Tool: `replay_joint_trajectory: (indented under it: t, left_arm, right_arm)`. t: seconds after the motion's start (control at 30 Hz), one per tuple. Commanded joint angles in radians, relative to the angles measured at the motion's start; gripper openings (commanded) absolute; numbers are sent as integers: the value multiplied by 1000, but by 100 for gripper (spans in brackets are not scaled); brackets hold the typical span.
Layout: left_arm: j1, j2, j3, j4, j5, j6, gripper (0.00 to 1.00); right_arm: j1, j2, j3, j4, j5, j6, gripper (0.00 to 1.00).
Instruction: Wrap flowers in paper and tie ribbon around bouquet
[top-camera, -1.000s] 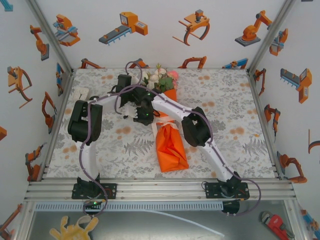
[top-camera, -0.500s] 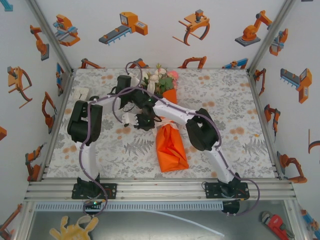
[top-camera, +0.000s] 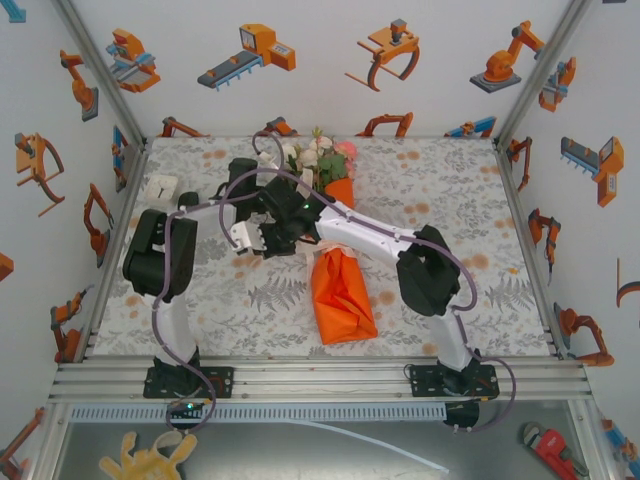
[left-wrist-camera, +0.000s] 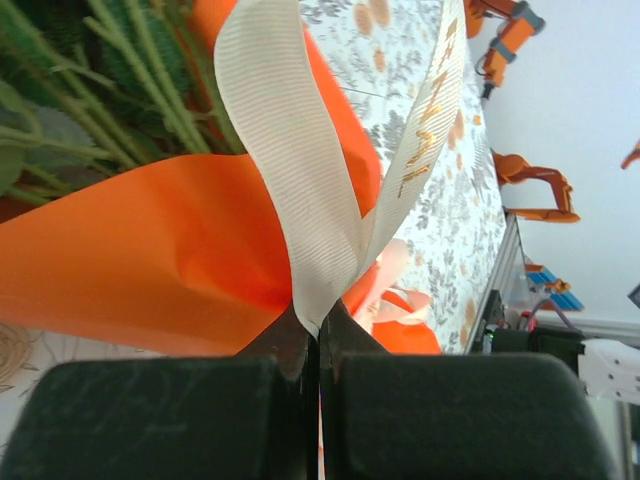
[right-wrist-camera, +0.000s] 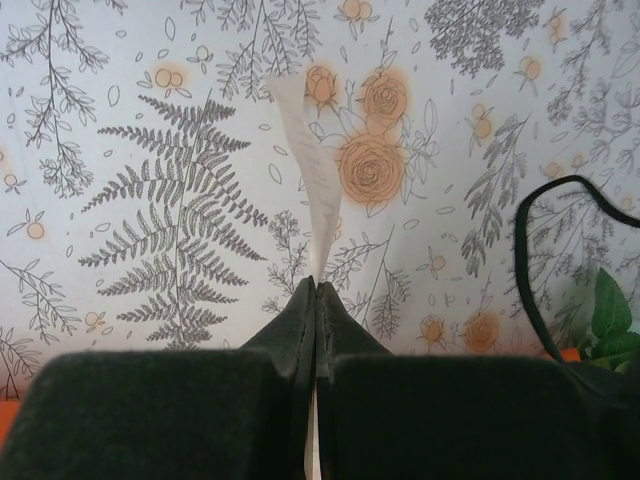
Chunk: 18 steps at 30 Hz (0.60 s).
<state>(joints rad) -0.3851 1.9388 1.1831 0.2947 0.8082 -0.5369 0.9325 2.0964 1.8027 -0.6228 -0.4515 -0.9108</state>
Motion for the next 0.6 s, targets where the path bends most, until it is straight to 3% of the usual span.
replay_joint_trajectory:
  t: [0.0, 0.13, 0.57]
  left_arm:
    - [-7, -80, -2, 77, 89, -7, 0]
    - [-13, -128, -6, 2, 93, 29, 0]
    - [-67, -218, -79, -226, 37, 202, 0]
  right_arm:
    - [-3, -15, -38, 17, 1, 4, 0]
    - [-2, -93, -157, 184, -22, 16, 0]
    - [5, -226, -253, 522, -101, 42, 0]
